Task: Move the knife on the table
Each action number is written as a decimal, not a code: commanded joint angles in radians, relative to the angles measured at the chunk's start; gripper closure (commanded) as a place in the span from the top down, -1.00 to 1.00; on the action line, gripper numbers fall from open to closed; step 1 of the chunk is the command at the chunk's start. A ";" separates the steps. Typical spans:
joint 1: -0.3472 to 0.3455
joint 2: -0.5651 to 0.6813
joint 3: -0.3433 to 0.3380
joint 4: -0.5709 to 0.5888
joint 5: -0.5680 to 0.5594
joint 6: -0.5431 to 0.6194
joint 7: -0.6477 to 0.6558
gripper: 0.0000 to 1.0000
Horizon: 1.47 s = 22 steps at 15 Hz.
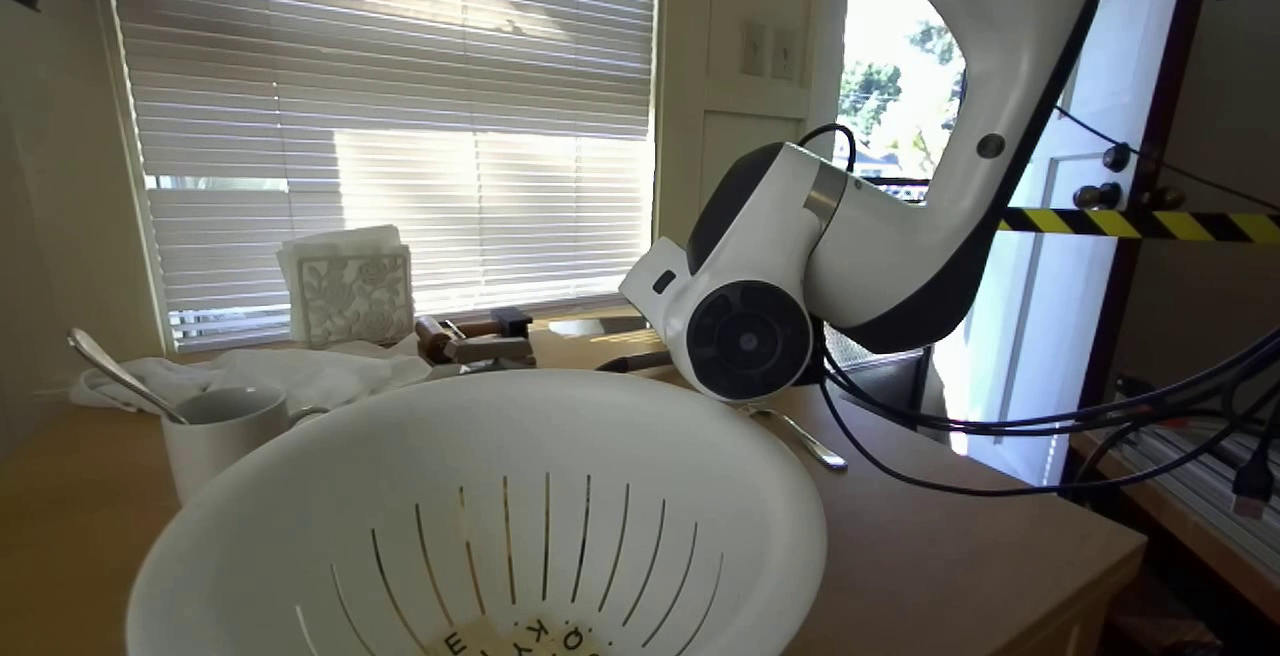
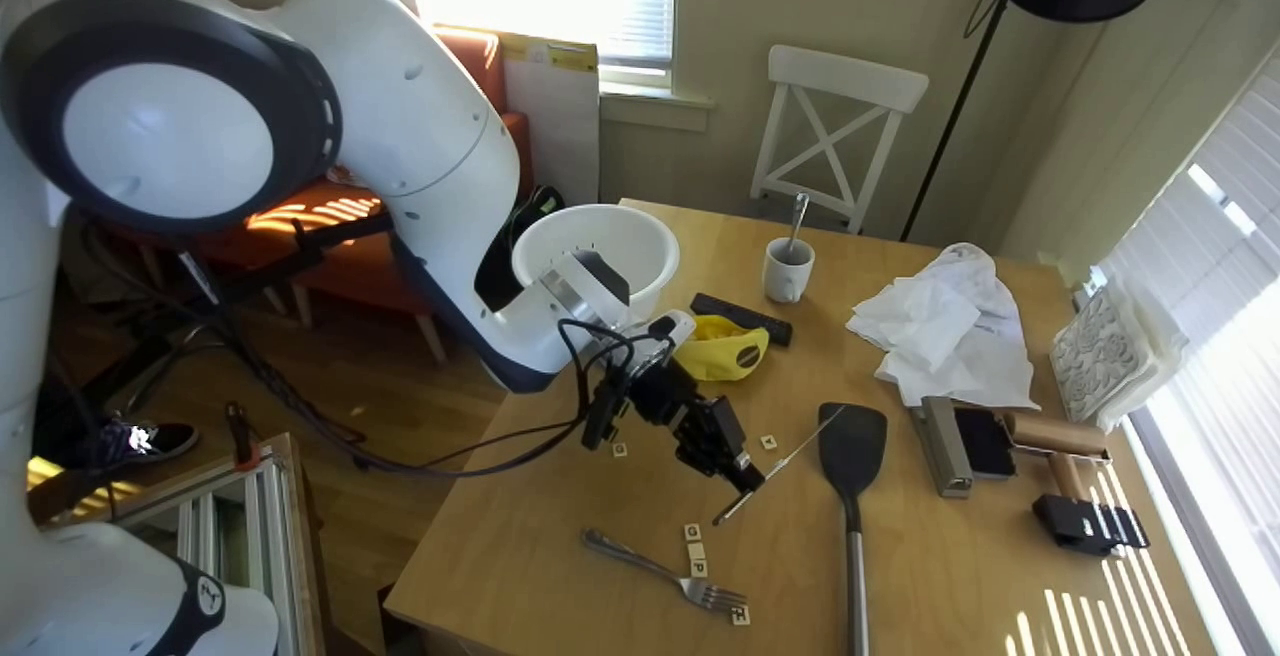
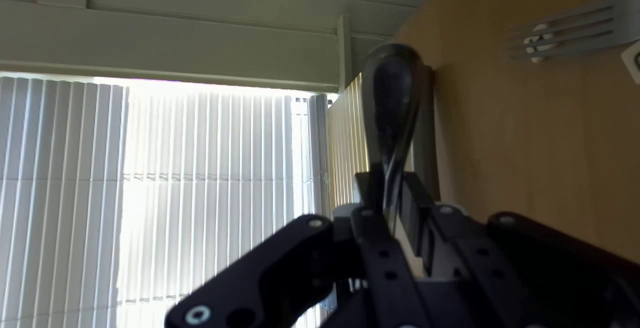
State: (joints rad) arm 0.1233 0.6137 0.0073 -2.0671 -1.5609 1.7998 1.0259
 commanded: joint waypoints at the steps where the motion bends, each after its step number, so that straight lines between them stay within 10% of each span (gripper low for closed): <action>1: -0.025 0.001 0.028 0.001 -0.009 -0.014 -0.001 -0.67; 19: -0.025 0.001 0.028 0.001 -0.009 -0.014 -0.001 -0.67; 22: -0.013 0.016 0.027 0.000 -0.018 -0.045 -0.016 -0.92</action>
State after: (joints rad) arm 0.1180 0.6141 0.0135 -2.0670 -1.5608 1.7985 1.0234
